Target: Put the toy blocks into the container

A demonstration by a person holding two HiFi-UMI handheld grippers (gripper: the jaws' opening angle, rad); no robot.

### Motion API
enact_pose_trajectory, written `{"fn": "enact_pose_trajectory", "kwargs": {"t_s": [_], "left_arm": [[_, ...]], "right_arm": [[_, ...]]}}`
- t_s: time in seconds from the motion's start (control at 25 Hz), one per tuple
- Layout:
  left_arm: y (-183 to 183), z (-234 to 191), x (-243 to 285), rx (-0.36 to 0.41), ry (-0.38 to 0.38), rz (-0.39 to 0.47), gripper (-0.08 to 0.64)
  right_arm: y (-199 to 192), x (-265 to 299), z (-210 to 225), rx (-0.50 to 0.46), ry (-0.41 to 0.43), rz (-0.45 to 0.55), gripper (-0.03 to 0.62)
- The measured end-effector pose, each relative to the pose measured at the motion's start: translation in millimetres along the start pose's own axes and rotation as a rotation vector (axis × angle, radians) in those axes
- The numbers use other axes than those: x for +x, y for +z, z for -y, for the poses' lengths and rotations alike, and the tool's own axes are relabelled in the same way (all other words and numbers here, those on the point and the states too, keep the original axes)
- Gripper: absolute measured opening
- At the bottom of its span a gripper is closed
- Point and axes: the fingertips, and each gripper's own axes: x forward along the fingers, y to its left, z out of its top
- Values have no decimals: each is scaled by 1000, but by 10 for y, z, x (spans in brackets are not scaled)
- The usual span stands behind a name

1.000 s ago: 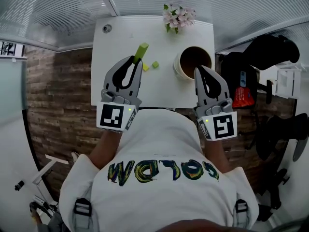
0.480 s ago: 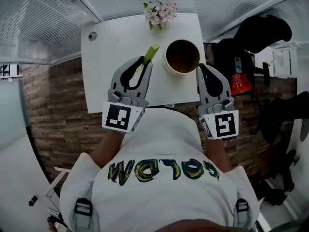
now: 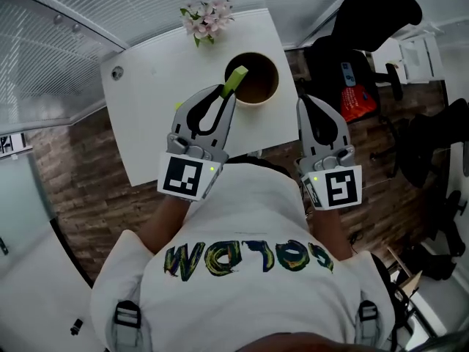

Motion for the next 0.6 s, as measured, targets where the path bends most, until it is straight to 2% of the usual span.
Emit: {"fn": "enact_pose_trajectory", "kwargs": {"t_s": [0.16,0.6], "left_arm": [[-140,87,125,6,-20,-22,77],[-928,169,627,95,-58,-182,78]], "right_arm": [[-11,-44,29,8,-1,5,8],[-46,-73,101,15,7,6,8]]}}
